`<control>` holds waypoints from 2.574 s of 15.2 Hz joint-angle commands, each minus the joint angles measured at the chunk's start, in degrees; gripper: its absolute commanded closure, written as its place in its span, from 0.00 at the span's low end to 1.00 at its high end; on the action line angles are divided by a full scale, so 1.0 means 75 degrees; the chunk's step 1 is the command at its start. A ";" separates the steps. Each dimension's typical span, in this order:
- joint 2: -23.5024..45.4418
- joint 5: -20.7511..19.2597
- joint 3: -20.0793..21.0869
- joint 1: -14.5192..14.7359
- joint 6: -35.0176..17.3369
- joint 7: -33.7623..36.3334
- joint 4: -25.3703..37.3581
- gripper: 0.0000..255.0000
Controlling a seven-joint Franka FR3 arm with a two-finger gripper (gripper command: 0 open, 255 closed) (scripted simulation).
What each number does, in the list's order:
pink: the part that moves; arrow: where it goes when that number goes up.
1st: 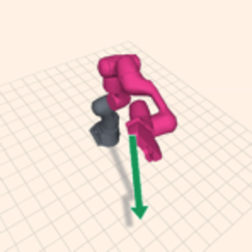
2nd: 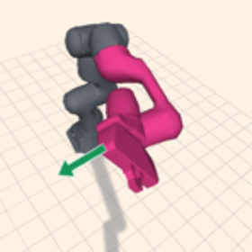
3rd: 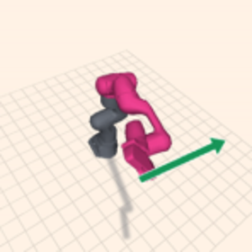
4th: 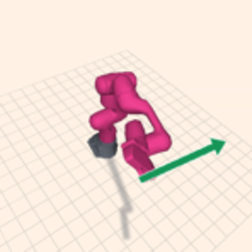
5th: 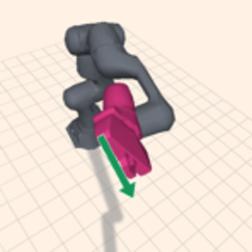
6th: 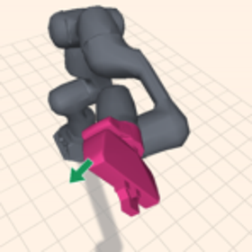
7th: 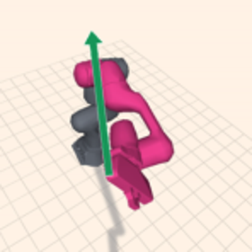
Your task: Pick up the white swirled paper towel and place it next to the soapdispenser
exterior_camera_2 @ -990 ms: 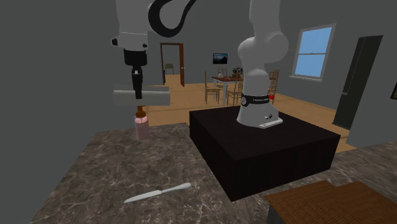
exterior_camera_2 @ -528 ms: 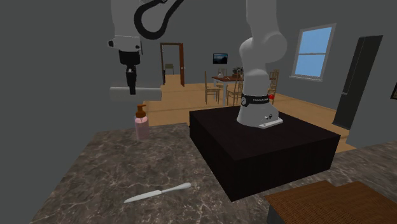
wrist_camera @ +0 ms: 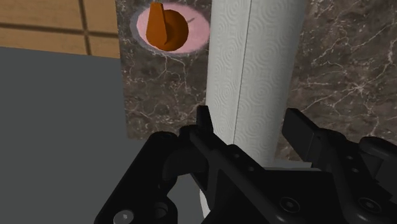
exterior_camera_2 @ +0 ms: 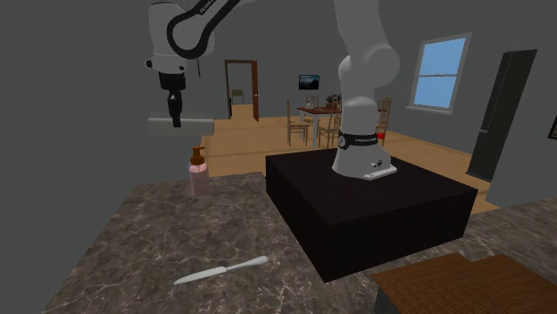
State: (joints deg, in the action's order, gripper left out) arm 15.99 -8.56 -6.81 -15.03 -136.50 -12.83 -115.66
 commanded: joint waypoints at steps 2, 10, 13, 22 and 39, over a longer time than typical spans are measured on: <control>0.0482 0.0201 -0.0086 -0.0338 0.0176 -0.0569 0.0723 1.00; 0.2119 0.0693 -0.0148 -0.1243 0.0968 -0.1792 0.3270 1.00; 0.2876 0.0850 -0.0137 -0.1592 0.1425 -0.2175 0.4517 1.00; 0.3559 0.0913 -0.0107 -0.1734 0.1035 -0.2256 0.4819 1.00; 0.4623 0.0953 -0.0058 -0.1780 -0.0023 -0.2168 0.4820 1.00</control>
State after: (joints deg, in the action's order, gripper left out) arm 49.97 -1.43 -7.28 -28.41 -136.25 -29.21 -79.81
